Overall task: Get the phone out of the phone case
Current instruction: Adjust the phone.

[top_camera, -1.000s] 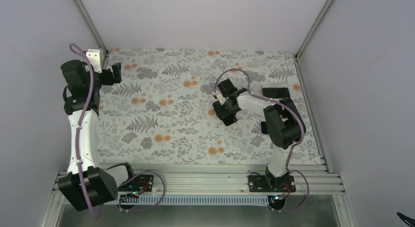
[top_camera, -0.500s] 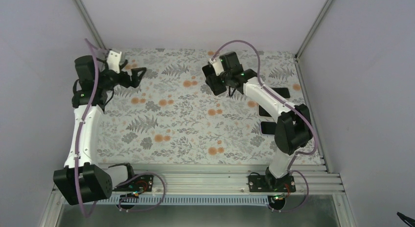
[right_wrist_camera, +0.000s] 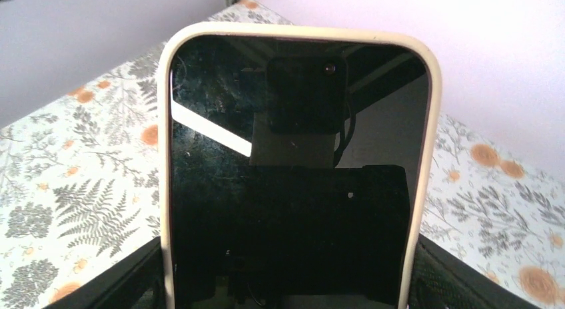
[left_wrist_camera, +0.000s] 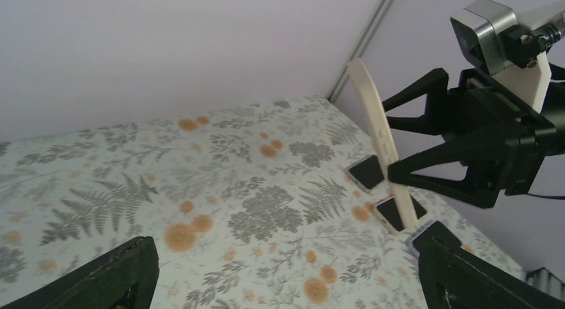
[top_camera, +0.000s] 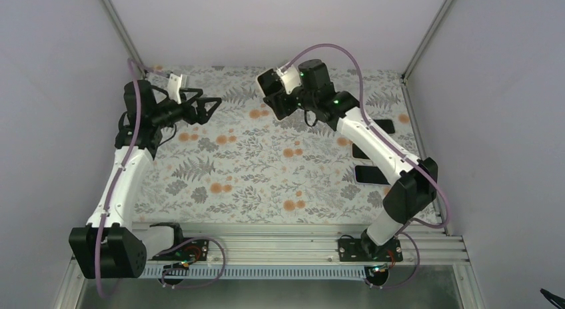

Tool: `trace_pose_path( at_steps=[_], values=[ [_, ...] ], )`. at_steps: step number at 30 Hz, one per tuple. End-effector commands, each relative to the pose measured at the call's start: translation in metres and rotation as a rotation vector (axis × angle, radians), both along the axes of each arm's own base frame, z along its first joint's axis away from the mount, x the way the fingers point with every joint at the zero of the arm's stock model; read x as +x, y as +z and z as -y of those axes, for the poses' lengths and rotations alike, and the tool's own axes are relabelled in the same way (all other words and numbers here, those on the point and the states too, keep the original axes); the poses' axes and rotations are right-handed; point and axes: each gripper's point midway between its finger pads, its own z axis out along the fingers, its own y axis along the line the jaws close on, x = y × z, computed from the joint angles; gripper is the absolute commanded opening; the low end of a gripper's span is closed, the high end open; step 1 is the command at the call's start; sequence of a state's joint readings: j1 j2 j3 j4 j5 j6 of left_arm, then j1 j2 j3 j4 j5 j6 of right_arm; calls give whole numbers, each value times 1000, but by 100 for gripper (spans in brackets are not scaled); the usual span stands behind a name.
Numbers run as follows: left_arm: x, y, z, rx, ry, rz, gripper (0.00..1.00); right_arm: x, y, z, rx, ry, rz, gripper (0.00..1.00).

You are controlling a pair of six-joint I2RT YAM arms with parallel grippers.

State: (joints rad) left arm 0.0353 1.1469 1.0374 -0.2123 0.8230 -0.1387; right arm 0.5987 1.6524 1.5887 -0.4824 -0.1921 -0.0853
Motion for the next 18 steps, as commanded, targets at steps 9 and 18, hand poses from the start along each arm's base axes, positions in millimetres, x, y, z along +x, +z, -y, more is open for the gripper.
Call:
trace_pose_path(
  at_steps=[9,18],
  values=[
    [2,37,41,-174,-64,-2,97,-31,55,-43,-6,49,232,61],
    [10,23,52,-241,-100,-87,93,-46,54,-70,-86,45,315,60]
  ],
)
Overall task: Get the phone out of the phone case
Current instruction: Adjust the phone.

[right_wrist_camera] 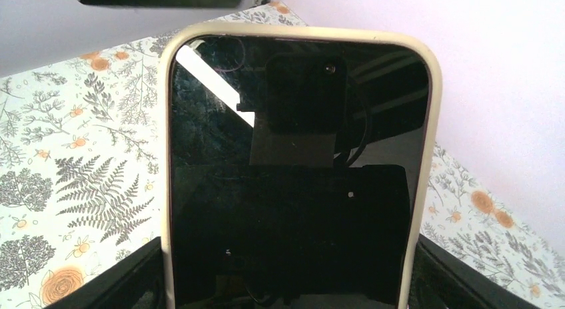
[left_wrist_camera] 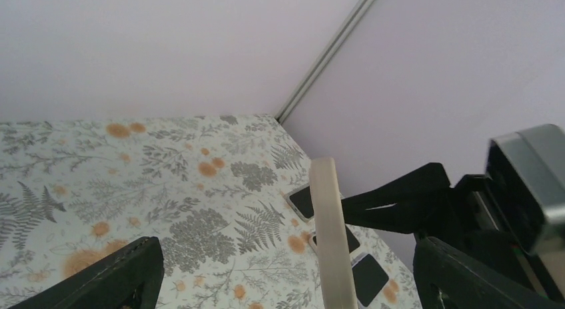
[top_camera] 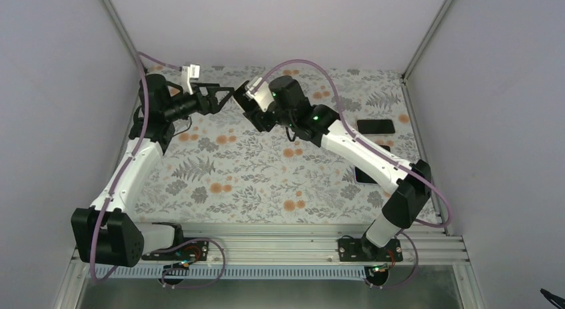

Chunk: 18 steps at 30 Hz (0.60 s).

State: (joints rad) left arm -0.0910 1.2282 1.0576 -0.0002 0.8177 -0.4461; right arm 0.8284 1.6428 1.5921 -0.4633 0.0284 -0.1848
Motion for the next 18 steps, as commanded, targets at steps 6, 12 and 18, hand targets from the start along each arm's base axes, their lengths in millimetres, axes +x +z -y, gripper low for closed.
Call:
trace_pose_path(
  at_steps=[6,12,18],
  values=[
    [-9,-14,12,-62,-59,-41,81,-5,52,-23,28,-39,199,60],
    [-15,-18,15,-65,-85,-44,56,-4,37,-34,-11,-39,195,60],
    [-17,-17,16,-64,-101,-34,29,-3,29,-34,-33,-52,191,61]
  ],
)
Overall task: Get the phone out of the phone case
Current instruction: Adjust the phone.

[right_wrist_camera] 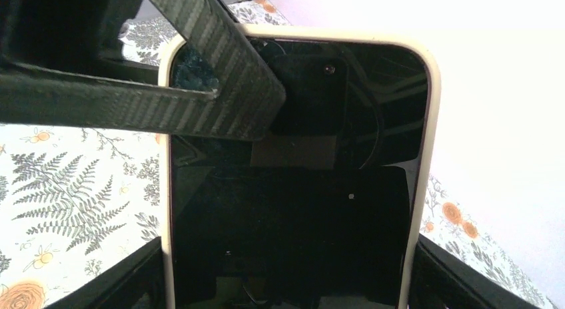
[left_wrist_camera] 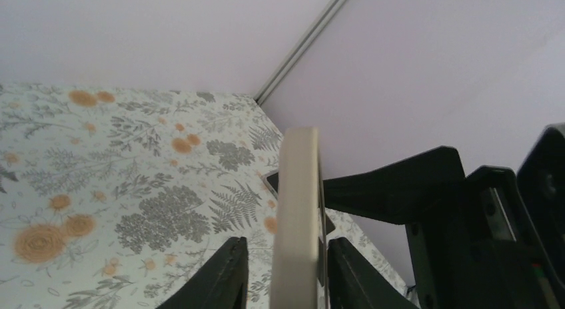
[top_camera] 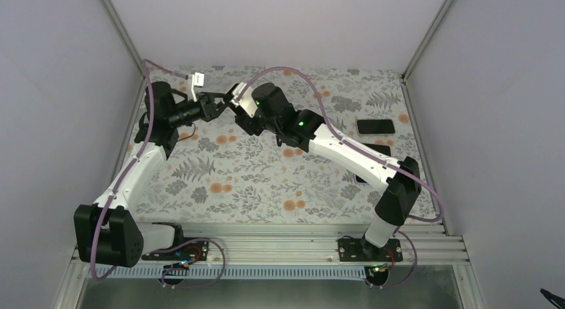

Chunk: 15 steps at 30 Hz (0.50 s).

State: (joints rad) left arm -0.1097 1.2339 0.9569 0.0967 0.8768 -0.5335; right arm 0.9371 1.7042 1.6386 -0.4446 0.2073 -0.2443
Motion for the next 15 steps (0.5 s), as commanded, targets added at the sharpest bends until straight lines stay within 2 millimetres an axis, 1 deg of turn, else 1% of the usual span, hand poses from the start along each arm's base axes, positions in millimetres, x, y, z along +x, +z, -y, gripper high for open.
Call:
trace_pose_path(
  at_steps=[1,4,7,9,11,12,15],
  values=[
    [-8,10,4,-7,-35,49,25,6,31,-5,54,-29,87,61],
    [-8,11,4,0,-36,60,13,4,30,-5,59,-23,79,63],
    [-7,17,3,17,-32,83,3,1,31,-3,65,-16,73,73],
    [-7,24,1,32,-26,111,2,-3,30,-1,65,-6,69,84],
    [-9,31,1,45,-33,140,2,-4,22,-1,54,0,51,97],
    [-10,33,1,49,-36,152,2,-9,32,4,74,6,54,100],
    [-15,36,1,68,-51,179,2,-16,30,10,92,34,1,99]
  ],
)
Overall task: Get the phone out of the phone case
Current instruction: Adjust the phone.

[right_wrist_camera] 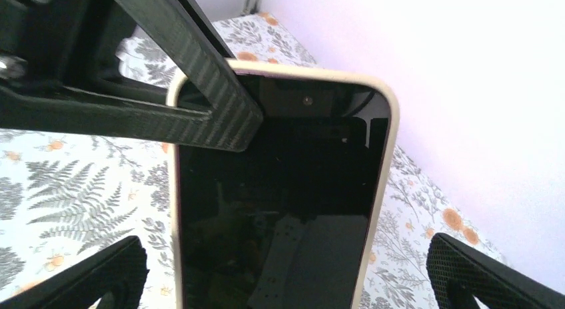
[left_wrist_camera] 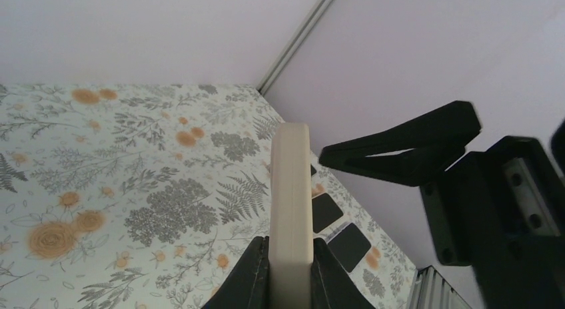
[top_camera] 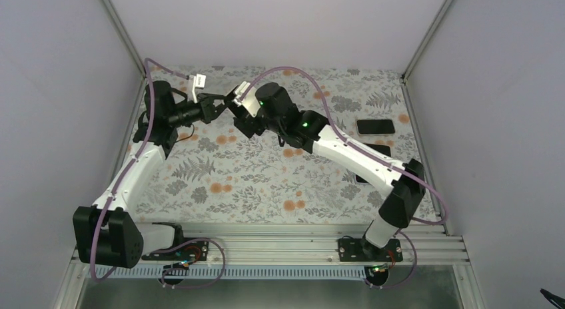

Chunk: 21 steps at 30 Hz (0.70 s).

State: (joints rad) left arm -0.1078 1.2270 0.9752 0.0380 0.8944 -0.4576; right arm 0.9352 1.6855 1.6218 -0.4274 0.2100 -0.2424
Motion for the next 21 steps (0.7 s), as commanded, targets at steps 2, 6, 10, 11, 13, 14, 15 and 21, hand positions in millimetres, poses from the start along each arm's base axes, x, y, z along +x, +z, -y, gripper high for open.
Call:
trace_pose_path(
  at_steps=[2,6,10,11,13,14,15,21],
  values=[
    [-14,38,1,43,-41,172,2,-20,24,11,90,63,-47,99],
    [-25,46,5,67,-96,228,2,-36,28,18,150,163,-138,99],
    [-37,53,8,89,-147,273,2,-60,40,30,230,281,-196,99],
    [-40,53,9,96,-161,280,2,-64,41,34,241,300,-205,99],
    [-46,51,11,114,-195,278,2,-72,39,39,240,337,-221,99],
    [-49,51,11,124,-211,284,2,-75,38,42,233,348,-226,99],
    [-52,50,12,133,-228,289,2,-79,37,45,226,362,-224,99],
    [-74,55,18,163,-358,343,2,-104,20,55,226,456,-301,99]
  ],
)
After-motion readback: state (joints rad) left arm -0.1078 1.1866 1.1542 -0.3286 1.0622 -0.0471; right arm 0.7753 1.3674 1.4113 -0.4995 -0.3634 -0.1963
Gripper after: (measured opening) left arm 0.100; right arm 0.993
